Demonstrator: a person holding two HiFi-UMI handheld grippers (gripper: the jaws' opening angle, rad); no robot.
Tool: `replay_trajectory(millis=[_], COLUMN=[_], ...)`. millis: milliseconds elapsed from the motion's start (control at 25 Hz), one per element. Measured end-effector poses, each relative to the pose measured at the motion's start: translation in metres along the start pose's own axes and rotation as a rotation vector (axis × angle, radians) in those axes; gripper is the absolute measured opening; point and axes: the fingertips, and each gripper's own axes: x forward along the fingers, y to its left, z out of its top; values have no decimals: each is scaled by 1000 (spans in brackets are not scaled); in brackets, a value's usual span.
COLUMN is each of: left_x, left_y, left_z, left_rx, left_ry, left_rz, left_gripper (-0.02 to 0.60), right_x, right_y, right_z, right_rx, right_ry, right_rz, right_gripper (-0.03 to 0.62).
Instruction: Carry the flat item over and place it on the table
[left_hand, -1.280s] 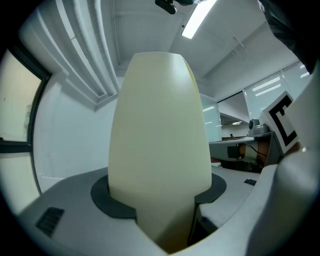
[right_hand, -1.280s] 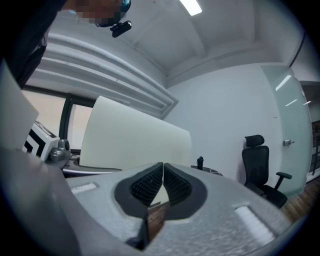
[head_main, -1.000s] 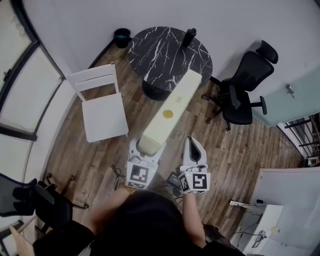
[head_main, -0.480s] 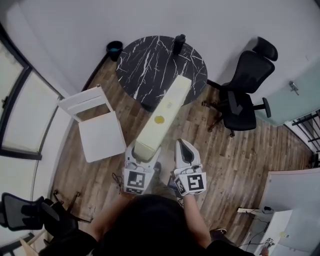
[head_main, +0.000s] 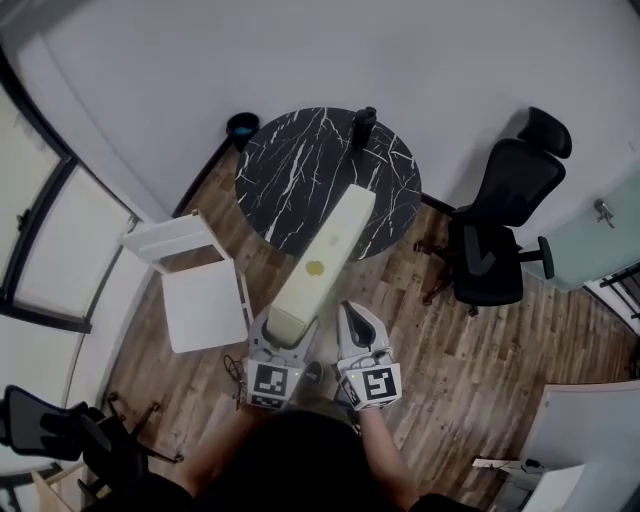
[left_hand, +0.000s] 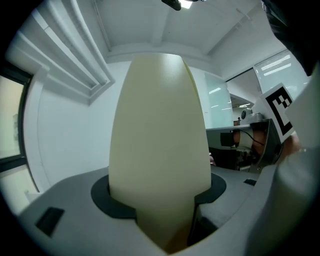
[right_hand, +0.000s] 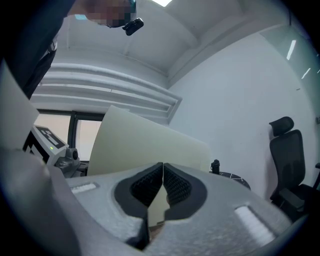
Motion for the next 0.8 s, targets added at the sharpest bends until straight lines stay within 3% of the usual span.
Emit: replay_trajectory(millis=[240, 520, 800], left_x=[32, 99, 174], left_y=[25, 74, 150], left_z=[-3, -7, 19], left_rx=[-6, -27, 15], left_ry=[11, 0, -65], left_rz=[29, 3, -31], left_gripper=[288, 288, 288], right_x=[29, 97, 186], right_y=[-11, -37, -60], right_z=[-12, -11, 0], right_rx=[12, -27, -78], right_ry=[31, 51, 86], right_rz=[28, 1, -21], right_gripper=[2, 2, 2])
